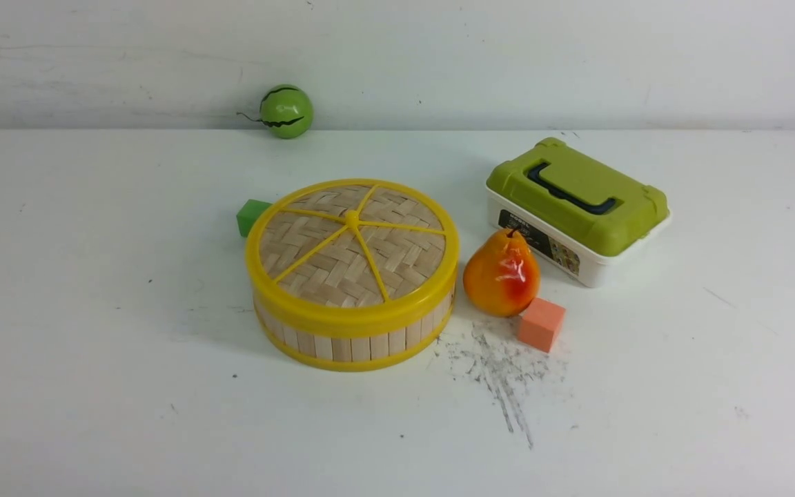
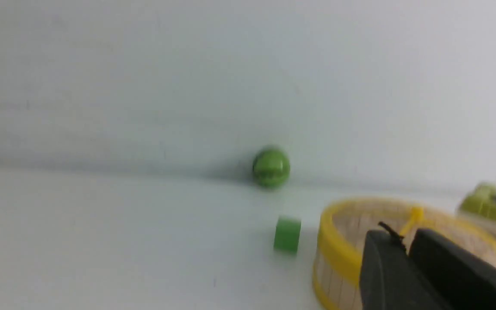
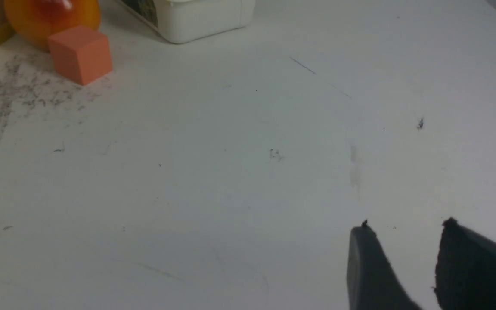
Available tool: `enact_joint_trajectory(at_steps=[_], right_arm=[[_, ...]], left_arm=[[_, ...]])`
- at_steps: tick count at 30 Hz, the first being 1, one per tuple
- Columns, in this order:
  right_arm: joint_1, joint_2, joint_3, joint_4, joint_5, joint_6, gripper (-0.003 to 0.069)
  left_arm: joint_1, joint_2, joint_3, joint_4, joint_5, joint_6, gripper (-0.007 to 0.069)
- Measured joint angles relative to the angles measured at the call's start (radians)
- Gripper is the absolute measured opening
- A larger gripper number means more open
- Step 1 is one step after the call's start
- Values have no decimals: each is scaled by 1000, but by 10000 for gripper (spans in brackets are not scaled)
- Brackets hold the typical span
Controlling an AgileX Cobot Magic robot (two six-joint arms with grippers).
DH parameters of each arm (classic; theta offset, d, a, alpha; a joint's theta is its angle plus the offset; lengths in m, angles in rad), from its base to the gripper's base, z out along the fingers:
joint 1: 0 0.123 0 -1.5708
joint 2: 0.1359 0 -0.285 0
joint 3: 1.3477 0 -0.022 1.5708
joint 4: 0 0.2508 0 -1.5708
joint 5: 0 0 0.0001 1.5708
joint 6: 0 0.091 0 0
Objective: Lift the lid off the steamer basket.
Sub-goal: Use the left arm to lift the lid of the steamer
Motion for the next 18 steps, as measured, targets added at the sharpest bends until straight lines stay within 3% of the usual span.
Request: enact_joint_trajectory(at_steps=[6, 14, 18], right_arm=[[0, 0, 0, 0, 0, 0, 239], [0, 0, 0, 0, 0, 0, 239], [0, 0, 0, 0, 0, 0, 239]], left_arm=[[0, 0, 0, -3, -259, 0, 91], [0, 0, 0, -14, -320, -8, 93], [0, 0, -2, -23, -391, -250, 87]])
